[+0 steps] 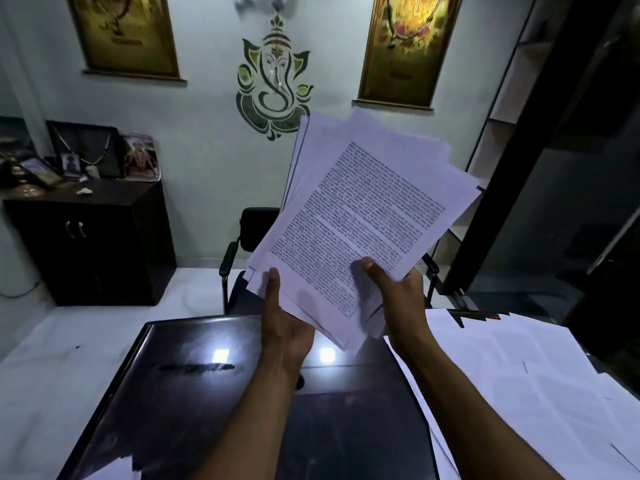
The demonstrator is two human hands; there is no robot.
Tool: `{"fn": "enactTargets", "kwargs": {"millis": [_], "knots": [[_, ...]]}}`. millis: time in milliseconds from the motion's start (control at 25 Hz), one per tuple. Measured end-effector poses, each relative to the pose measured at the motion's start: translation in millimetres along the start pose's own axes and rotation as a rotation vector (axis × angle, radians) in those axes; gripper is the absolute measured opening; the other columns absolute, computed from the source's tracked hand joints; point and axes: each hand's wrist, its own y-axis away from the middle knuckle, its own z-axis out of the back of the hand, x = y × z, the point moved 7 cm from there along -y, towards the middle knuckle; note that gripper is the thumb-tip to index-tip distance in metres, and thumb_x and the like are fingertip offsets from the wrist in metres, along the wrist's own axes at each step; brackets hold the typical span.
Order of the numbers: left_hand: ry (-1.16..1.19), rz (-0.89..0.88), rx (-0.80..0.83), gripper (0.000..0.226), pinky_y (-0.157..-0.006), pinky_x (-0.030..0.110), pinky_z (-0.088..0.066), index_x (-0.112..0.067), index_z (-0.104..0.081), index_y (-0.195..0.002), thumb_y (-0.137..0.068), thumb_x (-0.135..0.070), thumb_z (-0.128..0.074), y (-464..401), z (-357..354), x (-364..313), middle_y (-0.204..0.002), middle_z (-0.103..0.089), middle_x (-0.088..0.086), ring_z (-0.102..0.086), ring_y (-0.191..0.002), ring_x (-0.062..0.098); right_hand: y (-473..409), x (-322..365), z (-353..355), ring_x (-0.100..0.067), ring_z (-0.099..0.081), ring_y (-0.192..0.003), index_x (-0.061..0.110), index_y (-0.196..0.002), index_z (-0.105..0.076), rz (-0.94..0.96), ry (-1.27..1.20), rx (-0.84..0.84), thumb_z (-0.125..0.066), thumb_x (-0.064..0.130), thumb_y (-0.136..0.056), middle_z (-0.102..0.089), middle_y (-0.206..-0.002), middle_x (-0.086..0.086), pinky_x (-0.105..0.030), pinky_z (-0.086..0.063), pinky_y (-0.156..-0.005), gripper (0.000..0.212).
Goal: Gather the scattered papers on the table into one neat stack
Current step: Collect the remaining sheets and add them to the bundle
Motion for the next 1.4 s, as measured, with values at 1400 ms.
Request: {"fn": "enactTargets", "kwargs": {"millis": [1400], "knots": [[-0.594, 0.245, 0.132, 0.045, -0.105, 0.045, -0.046, -0.014, -0.068, -0.130, -0.094, -0.040, -0.059, -4, -5, -18, -0.129, -0.070, 0.011, -0.067, -0.119, 0.030, -35, 17, 49, -0.019, -0.077, -0.086, 0.003, -0.107, -0.073, -0.263, 0.388, 0.463, -0.073, 0.003, -0.090, -0.080, -0.096, -0.005, -0.031, -0.061, -0.077, 0.017]]}}
